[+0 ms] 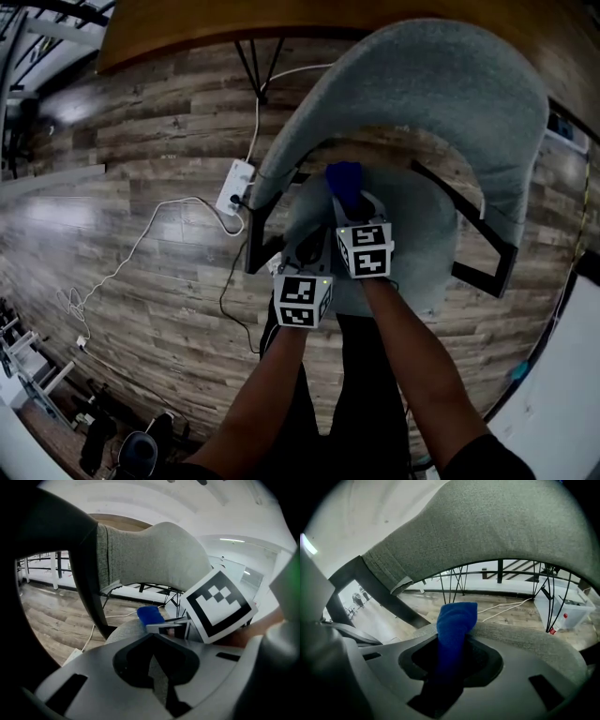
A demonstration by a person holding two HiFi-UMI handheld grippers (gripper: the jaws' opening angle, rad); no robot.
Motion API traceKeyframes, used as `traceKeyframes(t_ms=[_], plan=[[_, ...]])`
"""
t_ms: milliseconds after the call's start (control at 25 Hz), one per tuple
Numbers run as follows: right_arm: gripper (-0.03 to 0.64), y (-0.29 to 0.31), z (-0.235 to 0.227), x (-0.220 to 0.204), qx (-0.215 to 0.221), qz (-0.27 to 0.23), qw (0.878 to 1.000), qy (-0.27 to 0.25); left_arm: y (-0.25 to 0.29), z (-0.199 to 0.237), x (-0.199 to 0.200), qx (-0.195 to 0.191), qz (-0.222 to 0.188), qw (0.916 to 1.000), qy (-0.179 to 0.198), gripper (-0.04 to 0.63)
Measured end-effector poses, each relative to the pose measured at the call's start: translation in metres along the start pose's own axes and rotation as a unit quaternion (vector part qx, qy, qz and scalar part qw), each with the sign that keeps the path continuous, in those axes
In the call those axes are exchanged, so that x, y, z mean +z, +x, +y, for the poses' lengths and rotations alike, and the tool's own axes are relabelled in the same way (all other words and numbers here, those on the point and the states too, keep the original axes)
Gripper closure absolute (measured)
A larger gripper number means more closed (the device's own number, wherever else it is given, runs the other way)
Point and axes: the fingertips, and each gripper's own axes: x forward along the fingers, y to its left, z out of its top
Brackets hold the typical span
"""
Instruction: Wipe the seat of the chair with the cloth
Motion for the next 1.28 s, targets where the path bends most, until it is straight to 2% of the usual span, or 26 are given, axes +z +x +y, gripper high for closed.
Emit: traceKeyframes(t_ms=[440, 960, 1280], plan=[[0.477, -0.018, -0.039, -0.006, -0.033, -0.012, 0.999, 0.029, 0.018, -0.024, -0.004, -0.017, 0.013, 0.9995, 0.024, 0.594], [0.477, -0.053, -0.104, -0.024, -0.076, -0.009, 0.994, 0.079, 0.035, -0.064, 0.001, -0.038, 0.027, 0.9977, 0.049, 0.594], [0.477, -0.081, -0.150, -0.040, -0.101, -0.006, 0.989, 0.105, 0.037, -0.083, -0.001, -0.036, 0.029, 0.9972, 0.058, 0.594]])
